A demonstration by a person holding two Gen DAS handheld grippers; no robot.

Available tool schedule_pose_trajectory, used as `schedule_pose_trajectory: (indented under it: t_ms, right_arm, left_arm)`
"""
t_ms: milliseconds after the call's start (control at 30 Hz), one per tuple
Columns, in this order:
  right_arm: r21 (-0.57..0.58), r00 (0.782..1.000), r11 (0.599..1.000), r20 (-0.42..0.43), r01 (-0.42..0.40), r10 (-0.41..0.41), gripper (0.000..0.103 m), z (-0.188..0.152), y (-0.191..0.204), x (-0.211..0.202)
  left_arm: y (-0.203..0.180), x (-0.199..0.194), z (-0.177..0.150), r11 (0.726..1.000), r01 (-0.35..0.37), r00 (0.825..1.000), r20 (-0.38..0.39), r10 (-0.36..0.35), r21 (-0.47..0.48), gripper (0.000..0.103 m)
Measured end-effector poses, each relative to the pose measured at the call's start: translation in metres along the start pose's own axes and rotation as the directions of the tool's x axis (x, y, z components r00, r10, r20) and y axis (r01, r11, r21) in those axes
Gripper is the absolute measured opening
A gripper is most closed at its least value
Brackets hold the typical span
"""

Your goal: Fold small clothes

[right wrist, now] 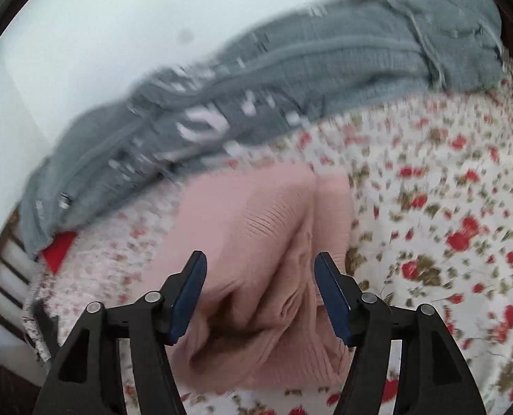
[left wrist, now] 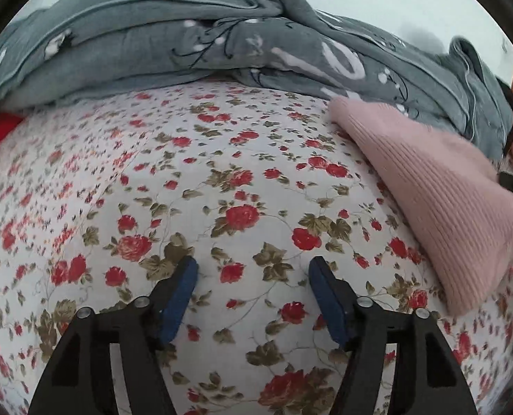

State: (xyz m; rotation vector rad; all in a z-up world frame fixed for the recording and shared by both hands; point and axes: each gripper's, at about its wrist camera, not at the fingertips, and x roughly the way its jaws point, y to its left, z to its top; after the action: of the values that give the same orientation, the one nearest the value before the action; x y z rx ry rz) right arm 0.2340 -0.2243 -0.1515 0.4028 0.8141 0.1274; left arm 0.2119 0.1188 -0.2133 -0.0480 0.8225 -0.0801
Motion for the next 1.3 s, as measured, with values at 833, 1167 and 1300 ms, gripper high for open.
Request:
schedule_pose_trajectory:
  t_ms: [833,1167,1300]
  right_arm:
    - [-0.278,0.983,0.955,0.174,0.102,-0.054,0.051,-0.02,0.01,-0.058]
    - [-0.184,0.997,0.983,0.068,-0.01,0.023,0.051,-0.049,-0.017,-0.052]
    - [-0.107,0.994,0.989,-0.012,-0.105,0.104,0.02,-0.047,-0.024,-0.036]
  left_arm:
    - [-0.063,-0.037,0.009,0.968,0.226,0.973,0.029,-0.23,0.106,0.067]
    - [-0.155,-0.043,-0.018,0.905,0.209,0.976,-0.015,-0.219,0.371,0.068]
    - [-0.163,-0.042,-0.011,0.923,0.163,0.984,0.006,-0.176,0.35,0.022]
